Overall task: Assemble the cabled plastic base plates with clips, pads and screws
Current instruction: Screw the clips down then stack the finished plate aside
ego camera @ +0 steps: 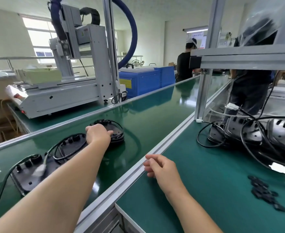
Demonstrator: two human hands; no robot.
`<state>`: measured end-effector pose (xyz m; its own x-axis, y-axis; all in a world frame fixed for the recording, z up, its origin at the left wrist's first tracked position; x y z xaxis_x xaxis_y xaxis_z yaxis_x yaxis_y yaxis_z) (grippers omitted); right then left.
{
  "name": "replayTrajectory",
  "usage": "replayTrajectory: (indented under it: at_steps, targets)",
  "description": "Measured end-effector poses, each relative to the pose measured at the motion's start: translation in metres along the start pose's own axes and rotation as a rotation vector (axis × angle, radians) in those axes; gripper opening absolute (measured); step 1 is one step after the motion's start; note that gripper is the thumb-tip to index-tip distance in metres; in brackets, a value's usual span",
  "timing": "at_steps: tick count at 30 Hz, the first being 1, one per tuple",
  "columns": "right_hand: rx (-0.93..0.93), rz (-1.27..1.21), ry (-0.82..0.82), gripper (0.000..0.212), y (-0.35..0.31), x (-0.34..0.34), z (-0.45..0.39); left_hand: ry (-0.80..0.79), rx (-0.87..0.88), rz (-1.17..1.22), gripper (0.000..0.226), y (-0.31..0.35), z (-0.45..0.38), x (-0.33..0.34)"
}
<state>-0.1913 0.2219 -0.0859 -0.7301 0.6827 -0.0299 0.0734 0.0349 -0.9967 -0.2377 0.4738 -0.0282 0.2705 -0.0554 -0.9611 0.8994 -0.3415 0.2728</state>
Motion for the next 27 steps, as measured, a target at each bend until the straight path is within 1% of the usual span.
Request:
replayTrajectory:
  at_steps: [3, 6, 8, 12, 14, 16, 19, 22, 24, 26, 27]
  targets:
    - [0.017, 0.031, 0.01, 0.026, -0.002, -0.024, 0.014, 0.022, 0.012, -0.03, 0.051, -0.004, 0.004, 0.002]
    - [0.027, 0.017, 0.109, 0.026, -0.007, -0.065, 0.031, 0.118, 0.101, -0.234, 0.029, 0.005, 0.013, 0.0]
    - [0.034, -0.016, 0.193, 0.026, -0.011, -0.096, 0.043, 0.174, 0.145, -0.293, 0.027, 0.02, 0.019, -0.003]
    - [0.027, -0.127, 0.366, 0.023, -0.013, -0.152, 0.07, 0.246, 0.366, -0.205, 0.024, 0.084, 0.047, -0.005]
    - [0.009, -0.191, 0.456, 0.022, -0.014, -0.178, 0.083, 0.207, 0.497, -0.113, 0.027, 0.128, 0.073, 0.002]
    - [-0.013, -0.251, 0.551, 0.022, -0.015, -0.2, 0.096, 0.098, 0.608, 0.008, 0.026, 0.172, 0.108, 0.012]
    - [-0.081, -0.338, 0.694, 0.023, -0.015, -0.226, 0.111, -0.109, 0.754, 0.257, 0.025, 0.235, 0.165, 0.028]
    - [-0.13, -0.355, 0.843, 0.026, -0.013, -0.243, 0.12, -0.229, 0.88, 0.399, 0.029, 0.292, 0.217, 0.038]
    - [-0.137, -0.31, 0.91, 0.028, -0.012, -0.249, 0.122, -0.237, 0.858, 0.425, 0.031, 0.322, 0.23, 0.044]
    - [-0.126, -0.288, 0.938, 0.028, -0.01, -0.252, 0.122, -0.256, 0.739, 0.429, 0.036, 0.343, 0.223, 0.051]
    - [-0.118, -0.284, 0.939, 0.027, -0.008, -0.251, 0.122, -0.289, 0.676, 0.435, 0.037, 0.349, 0.214, 0.057]
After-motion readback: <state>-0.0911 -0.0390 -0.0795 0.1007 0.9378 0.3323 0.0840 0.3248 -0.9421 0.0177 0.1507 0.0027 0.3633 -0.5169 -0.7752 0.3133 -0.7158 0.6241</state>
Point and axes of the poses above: each hand's wrist, its own z-axis away from the middle knuckle, its own x-axis out of the palm, y = z × x, the point moved 3 cm from there along -z, towards the middle knuckle, and after that the axes turned 7 degrees about -y, right-handed, at the moved point
